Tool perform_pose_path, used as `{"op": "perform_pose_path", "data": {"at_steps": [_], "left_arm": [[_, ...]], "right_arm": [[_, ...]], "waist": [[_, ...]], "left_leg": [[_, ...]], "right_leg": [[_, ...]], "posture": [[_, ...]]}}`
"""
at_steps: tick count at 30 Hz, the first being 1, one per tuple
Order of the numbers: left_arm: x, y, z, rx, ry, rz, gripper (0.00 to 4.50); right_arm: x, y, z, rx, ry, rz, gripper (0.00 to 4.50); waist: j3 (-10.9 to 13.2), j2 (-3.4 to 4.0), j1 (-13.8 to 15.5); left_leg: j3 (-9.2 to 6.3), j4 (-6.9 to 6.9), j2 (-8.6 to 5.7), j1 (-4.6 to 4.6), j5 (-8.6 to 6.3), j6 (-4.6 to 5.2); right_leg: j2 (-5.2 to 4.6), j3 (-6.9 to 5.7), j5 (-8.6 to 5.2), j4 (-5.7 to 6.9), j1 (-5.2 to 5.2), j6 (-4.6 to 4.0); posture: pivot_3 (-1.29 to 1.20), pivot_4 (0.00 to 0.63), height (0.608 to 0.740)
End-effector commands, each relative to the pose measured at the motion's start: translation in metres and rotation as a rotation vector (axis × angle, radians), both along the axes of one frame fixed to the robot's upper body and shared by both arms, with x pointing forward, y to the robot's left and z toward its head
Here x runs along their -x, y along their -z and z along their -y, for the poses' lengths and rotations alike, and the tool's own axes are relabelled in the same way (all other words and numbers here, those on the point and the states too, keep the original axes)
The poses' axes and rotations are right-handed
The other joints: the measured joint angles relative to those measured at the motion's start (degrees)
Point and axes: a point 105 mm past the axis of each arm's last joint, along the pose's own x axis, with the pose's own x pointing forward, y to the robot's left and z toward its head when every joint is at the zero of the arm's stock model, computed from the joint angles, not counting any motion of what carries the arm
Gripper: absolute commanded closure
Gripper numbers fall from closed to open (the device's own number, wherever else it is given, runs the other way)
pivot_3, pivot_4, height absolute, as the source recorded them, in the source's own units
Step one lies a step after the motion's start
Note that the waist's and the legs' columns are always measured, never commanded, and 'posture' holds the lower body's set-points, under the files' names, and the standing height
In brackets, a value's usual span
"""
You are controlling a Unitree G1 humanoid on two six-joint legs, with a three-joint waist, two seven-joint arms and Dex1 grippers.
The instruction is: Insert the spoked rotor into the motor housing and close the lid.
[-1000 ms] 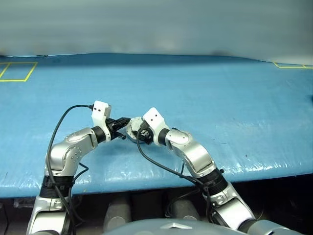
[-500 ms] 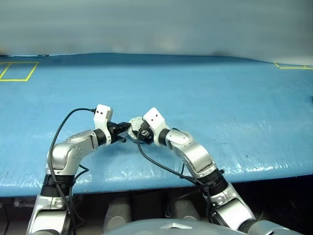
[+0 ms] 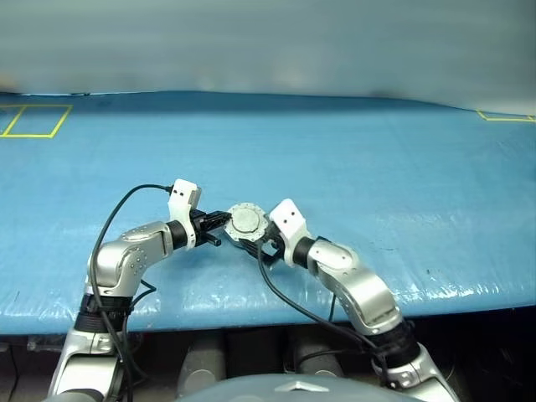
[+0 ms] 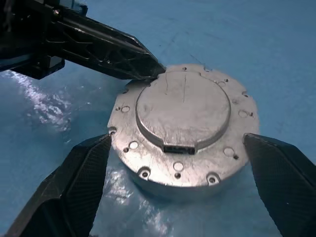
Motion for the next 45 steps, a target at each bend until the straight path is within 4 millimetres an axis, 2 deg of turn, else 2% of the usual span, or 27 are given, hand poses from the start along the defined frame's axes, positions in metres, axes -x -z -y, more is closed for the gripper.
{"op": "perform_pose_path", "data": {"at_steps": [1,7,11,13,18,26,35,38,42,45], "left_arm": [[0.004,0.012,-0.002,-0.029,0.003,-0.044,4.5],[0.004,0.012,0.0,-0.026,0.011,-0.035,4.5],[0.004,0.012,0.0,-0.029,0.015,-0.025,4.5],[0.004,0.012,-0.001,-0.032,0.016,-0.022,4.5],[0.005,0.012,-0.004,-0.039,0.013,-0.019,4.5],[0.008,0.013,-0.006,-0.043,0.007,-0.022,4.5],[0.01,0.016,-0.004,-0.036,0.01,-0.029,4.5],[0.011,0.017,-0.003,-0.034,0.012,-0.031,4.5],[0.011,0.018,-0.002,-0.033,0.014,-0.033,4.5],[0.011,0.019,-0.004,-0.034,0.011,-0.034,4.5]], "right_arm": [[0.01,-0.017,0.01,-0.075,0.012,0.014,0.04],[0.012,-0.022,0.024,-0.271,0.167,-0.098,0.04],[0.003,-0.006,0.029,-0.455,0.384,-0.283,0.04],[0.001,-0.002,0.025,-0.532,0.431,-0.36,0.04],[0.003,-0.002,0.01,-0.665,0.414,-0.468,0.04],[0.006,-0.02,-0.011,-0.911,0.318,-0.603,0.04],[0.007,-0.012,-0.034,-0.968,0.265,-0.735,0.04],[0.0,-0.012,-0.035,-1.045,0.279,-0.769,0.04],[-0.008,-0.015,-0.027,-1.193,0.314,-0.81,0.04],[-0.009,-0.011,-0.02,-1.229,0.341,-0.83,0.04]], "waist": [[0.0,-0.02,-0.1],[0.1,-0.07,-0.1],[0.1,-0.08,0.0],[0.1,-0.06,0.0],[0.1,-0.06,-0.1],[0.1,-0.05,-0.3],[0.1,-0.06,-0.5],[0.1,-0.07,-0.5],[0.1,-0.07,-0.4],[0.1,-0.06,-0.4]], "left_leg": [[-0.01,-0.02,0.0,0.0,0.0,0.0],[-0.14,-0.04,0.02,0.01,0.0,-0.01],[-0.22,-0.05,0.01,-0.04,0.0,-0.01],[-0.23,-0.08,-0.01,-0.09,0.0,-0.01],[-0.25,-0.12,-0.13,-0.11,-0.02,0.03],[-0.39,-0.17,-0.08,-0.1,-0.02,0.03],[-0.4,-0.17,-0.09,-0.1,-0.02,0.04],[-0.4,-0.17,-0.1,-0.1,-0.02,0.04],[-0.41,-0.16,-0.1,-0.1,-0.02,0.04],[-0.42,-0.16,-0.1,-0.1,-0.02,0.04]], "right_leg": [[0.0,-0.01,-0.01,0.0,-0.01,0.0],[0.03,-0.08,-0.07,0.02,-0.02,-0.06],[0.02,-0.12,-0.08,0.0,-0.05,-0.06],[-0.02,-0.12,-0.07,-0.02,-0.06,-0.07],[-0.09,-0.1,-0.11,-0.05,-0.07,-0.03],[-0.01,-0.18,-0.17,-0.02,-0.03,-0.1],[-0.01,-0.18,-0.18,-0.03,-0.02,-0.07],[-0.02,-0.18,-0.18,-0.04,-0.01,-0.06],[-0.02,-0.19,-0.17,-0.04,0.01,-0.05],[-0.02,-0.18,-0.17,-0.04,0.01,-0.05]], "posture": [[0.0,0.15,0.74],[0.0,0.15,0.74],[0.0,0.15,0.74],[0.0,0.15,0.74],[0.0,0.15,0.74],[0.0,0.15,0.74],[0.0,0.15,0.74],[0.0,0.15,0.74],[0.0,0.15,0.74],[0.0,0.15,0.74]]}}
